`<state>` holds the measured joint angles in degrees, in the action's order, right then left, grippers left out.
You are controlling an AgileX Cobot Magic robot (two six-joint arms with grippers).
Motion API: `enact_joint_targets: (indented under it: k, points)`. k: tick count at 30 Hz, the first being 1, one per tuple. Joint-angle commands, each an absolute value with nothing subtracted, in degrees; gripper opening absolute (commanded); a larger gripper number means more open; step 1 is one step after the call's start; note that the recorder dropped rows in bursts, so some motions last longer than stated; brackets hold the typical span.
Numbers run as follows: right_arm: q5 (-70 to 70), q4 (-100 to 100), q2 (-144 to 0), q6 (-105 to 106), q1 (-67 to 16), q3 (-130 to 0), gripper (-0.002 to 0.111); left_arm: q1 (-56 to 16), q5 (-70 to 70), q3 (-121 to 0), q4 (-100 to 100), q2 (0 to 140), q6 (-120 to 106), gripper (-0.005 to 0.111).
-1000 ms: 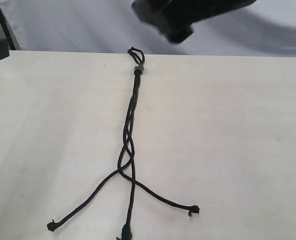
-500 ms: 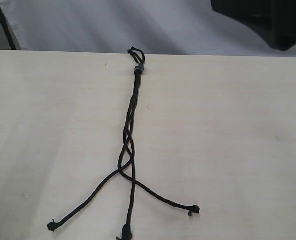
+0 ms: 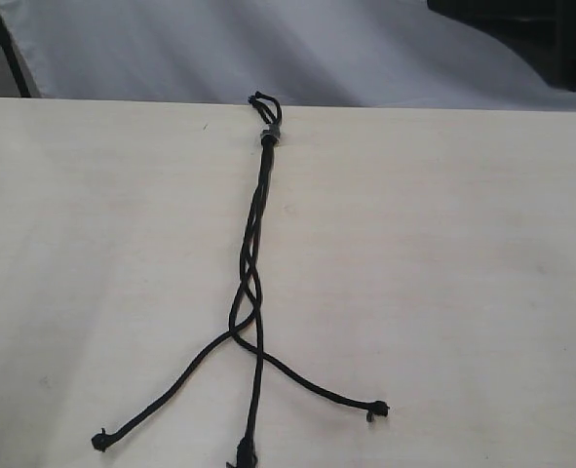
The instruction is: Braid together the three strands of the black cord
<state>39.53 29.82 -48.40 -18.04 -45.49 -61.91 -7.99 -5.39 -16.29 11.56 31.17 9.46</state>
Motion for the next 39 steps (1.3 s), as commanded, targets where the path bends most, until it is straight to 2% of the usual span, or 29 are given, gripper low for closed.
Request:
enact_joint_targets:
  k: [1,12,18,22,31,39]
  points:
    - [39.38,30.1,-48.17,-18.19,-45.42,-61.66,0.105,-7.96,-2.38,-12.82,11.52,21.12,9.01,0.001]
    - [39.38,30.1,-48.18,-18.8,-45.42,-61.66,0.105,-5.91,-2.66,-3.24,11.64,0.0,5.42,0.001]
    - [39.28,30.1,-48.18,-18.83,-45.42,-61.66,0.105,3.82,-2.66,-0.34,11.64,0.0,5.54,0.001]
    - [39.28,30.1,-48.18,-18.83,-45.42,-61.66,0.105,7.29,-2.47,0.0,11.64,0.0,6.33,0.001]
    - [39.28,30.1,-48.18,-18.83,-45.42,-61.66,0.105,7.48,-2.75,0.0,6.64,0.0,2.91,0.001]
    - [39.28,30.1,-48.18,-18.83,-45.42,-61.66,0.105,7.48,7.13,0.0,1.63,0.0,0.34,0.001]
